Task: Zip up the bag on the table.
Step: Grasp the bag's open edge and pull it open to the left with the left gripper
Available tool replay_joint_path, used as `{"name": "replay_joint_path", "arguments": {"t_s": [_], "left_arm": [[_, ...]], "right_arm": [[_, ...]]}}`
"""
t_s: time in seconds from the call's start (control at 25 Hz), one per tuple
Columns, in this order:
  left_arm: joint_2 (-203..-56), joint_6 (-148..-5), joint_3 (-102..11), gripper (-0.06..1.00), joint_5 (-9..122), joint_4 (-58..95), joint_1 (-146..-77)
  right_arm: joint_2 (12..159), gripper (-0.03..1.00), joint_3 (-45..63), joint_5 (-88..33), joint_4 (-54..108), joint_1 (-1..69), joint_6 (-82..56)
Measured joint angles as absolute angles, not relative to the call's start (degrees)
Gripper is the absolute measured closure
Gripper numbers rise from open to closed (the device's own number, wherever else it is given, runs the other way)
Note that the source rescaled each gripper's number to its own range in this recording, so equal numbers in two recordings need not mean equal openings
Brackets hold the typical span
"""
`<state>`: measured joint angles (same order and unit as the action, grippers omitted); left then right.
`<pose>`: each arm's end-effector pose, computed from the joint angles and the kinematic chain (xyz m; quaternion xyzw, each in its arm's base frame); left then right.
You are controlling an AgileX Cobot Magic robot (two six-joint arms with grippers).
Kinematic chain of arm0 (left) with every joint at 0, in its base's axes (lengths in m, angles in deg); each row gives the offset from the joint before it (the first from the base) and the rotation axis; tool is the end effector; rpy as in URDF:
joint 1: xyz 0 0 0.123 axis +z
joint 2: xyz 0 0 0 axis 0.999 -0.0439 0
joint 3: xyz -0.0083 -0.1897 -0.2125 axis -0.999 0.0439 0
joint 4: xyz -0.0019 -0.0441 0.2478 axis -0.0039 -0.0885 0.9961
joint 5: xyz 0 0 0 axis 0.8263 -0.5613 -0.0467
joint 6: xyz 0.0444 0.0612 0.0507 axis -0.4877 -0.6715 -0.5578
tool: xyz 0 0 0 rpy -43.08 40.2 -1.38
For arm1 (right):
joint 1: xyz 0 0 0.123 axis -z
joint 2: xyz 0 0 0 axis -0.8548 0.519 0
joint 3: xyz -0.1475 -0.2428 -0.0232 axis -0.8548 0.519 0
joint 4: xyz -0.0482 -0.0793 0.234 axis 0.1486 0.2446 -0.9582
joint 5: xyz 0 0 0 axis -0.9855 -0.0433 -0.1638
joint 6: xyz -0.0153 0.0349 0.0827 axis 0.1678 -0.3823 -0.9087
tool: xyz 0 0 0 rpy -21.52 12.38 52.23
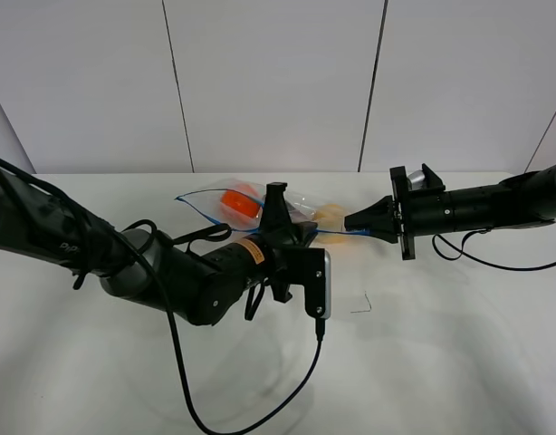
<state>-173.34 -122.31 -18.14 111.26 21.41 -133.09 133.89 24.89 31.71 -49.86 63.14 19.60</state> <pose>0.2866 -0.2747 0.1344 0.6347 0.4250 0.2072 0.6113 0.3713 0.0561 0.1281 0.0570 0.8174 0.5642 0.1012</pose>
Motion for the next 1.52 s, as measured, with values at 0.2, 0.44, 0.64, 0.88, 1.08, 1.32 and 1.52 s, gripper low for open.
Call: {"name": "replay_joint_path", "arguments": {"t_s": [0.2,0.44,0.64,0.88,1.08,1.32,1.52], "left_arm": [[-171.2,-122.3,-14.5,0.94,113.2,21.2,-131.9],[-169.3,-123.0,-12.1,0.94,114.3,21.1,-128.9],[-169.3,-123.1,-11.6,0.94,114.3,21.2,-124.2],[-169.3,-123.2,-11.6,0.94,114.3,21.2,-118.2],[-169.3,-123.2,-11.6,0.94,113.8,21.4,-114.8],[-169.3,-123.2,-11.6,0.94,112.5,21.4,-110.3],[-169.3,-123.3,-11.6,0.94,112.1,20.9,-108.7]], "right_arm": [[133.9,0.97,24.9,31.9,-49.7,63.1,19.6],[133.9,0.97,24.9,32.2,-49.5,63.1,19.6],[133.9,0.97,24.9,32.1,-49.8,63.1,19.6],[133.9,0.97,24.9,32.1,-49.8,63.1,19.6],[133.9,0.97,24.9,32.1,-50.0,63.1,19.6],[133.9,0.97,24.9,32.1,-50.0,63.1,19.6],[133.9,0.97,24.9,32.2,-49.8,63.1,19.6]]}}
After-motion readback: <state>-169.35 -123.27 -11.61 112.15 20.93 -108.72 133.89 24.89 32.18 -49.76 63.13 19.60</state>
